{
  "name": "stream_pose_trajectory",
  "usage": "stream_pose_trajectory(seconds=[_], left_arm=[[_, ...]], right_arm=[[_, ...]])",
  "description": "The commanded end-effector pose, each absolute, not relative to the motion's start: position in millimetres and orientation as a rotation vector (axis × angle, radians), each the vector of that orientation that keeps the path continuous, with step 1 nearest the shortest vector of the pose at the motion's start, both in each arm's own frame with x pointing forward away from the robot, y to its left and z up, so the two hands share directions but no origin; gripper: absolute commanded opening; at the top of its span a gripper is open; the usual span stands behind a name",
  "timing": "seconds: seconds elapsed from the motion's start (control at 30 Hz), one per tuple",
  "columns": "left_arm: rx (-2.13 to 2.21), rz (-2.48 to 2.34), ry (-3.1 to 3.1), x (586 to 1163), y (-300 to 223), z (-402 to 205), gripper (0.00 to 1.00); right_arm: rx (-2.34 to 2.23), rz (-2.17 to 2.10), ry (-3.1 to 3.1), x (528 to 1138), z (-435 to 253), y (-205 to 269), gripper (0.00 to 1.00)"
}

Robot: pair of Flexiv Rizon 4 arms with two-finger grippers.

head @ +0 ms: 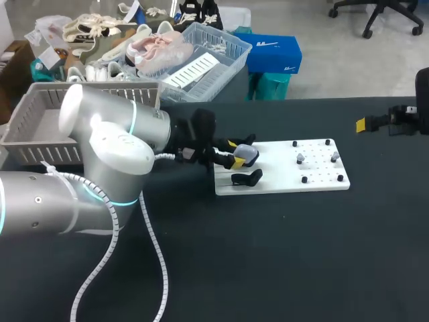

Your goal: Pick up each earbud case from the left stands, insert the matching earbuds, close the lid, and place the case in the box.

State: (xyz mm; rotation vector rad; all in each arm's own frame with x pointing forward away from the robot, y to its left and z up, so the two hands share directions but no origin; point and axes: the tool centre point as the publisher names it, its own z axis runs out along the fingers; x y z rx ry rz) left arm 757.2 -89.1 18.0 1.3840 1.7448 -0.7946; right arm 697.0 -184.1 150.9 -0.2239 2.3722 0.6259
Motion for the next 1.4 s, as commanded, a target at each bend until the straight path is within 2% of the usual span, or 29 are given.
stream_pose_trajectory(seconds=[0.03,0.23,0.33,0.4,0.43,0.5,0.53,1.1,1.4], left_arm=[[1.387,-0.794,1.752,761.1,-89.9,19.2,0.47],[1.382,-0.785,1.764,763.9,-89.9,18.9,0.39],[1.383,-0.782,1.767,764.7,-90.2,17.8,0.32],[1.383,-0.781,1.77,765.0,-90.6,17.1,0.2],[1.383,-0.781,1.771,765.0,-90.6,17.1,0.18],[1.385,-0.78,1.771,764.9,-90.5,17.1,0.02],[1.385,-0.779,1.77,764.8,-90.5,17.1,0.0],[1.352,-0.792,1.755,764.4,-86.8,32.2,0.0],[1.257,-0.84,1.692,766.8,-76.1,77.5,0.0]], right_arm=[[-0.227,0.629,2.371,698.1,150.1,-184.5,1.0],[-0.227,0.629,2.371,698.1,150.1,-184.5,1.0],[-0.227,0.629,2.371,698.1,150.1,-184.5,1.0],[-0.227,0.629,2.371,698.1,150.1,-184.5,1.0],[-0.227,0.629,2.371,698.1,150.1,-184.5,1.0],[-0.227,0.629,2.371,698.1,150.1,-184.5,1.0],[-0.227,0.629,2.371,698.1,150.1,-184.5,1.0],[-0.227,0.629,2.371,698.1,150.1,-184.5,1.0],[-0.227,0.629,2.371,698.1,150.1,-184.5,1.0]])
